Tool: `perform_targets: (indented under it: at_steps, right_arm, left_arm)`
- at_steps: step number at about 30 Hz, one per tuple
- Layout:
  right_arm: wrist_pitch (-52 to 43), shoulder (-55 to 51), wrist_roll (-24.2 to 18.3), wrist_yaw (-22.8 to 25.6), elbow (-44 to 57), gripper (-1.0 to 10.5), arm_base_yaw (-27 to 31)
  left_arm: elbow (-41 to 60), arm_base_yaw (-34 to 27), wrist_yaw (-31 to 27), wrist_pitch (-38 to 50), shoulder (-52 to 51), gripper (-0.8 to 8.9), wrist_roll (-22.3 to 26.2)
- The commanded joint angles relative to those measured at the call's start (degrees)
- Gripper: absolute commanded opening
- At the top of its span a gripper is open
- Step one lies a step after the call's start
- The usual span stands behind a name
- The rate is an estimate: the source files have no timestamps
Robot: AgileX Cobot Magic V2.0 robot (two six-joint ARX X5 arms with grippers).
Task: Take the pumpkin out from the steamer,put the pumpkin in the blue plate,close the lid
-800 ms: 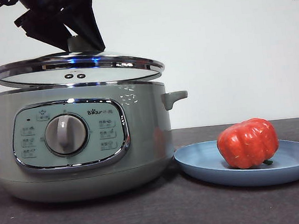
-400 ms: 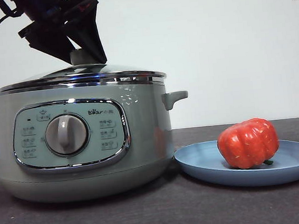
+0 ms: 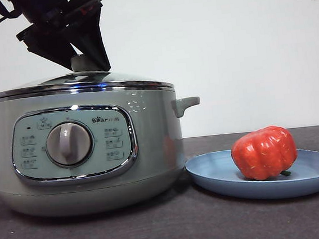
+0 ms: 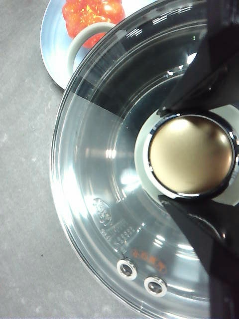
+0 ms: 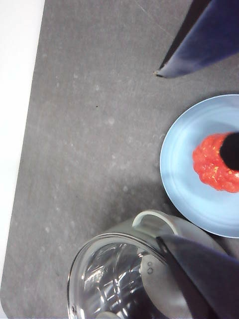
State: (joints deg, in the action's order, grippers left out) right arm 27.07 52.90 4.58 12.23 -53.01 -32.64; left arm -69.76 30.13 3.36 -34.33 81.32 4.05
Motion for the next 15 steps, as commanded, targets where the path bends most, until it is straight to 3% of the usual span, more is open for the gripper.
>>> perform_targets:
  at_steps: [1, 3, 15]
  right_arm:
    - [-0.20, -0.07, 0.57, 0.24, 0.35, 5.7, -0.02]
    - [-0.15, -0.07, 0.57, 0.11, 0.35, 5.7, -0.02]
    - [0.46, -0.11, 0.52, -0.04, 0.35, 5.6, -0.04]
  left_arm:
    - [-0.04, -0.20, -0.24, -0.17, 0.13, 3.09, 0.50]
    - [-0.04, -0.20, -0.22, 0.02, 0.13, 4.44, 0.46]
    - [-0.07, -0.20, -0.31, -1.44, -4.76, 4.35, -1.11]
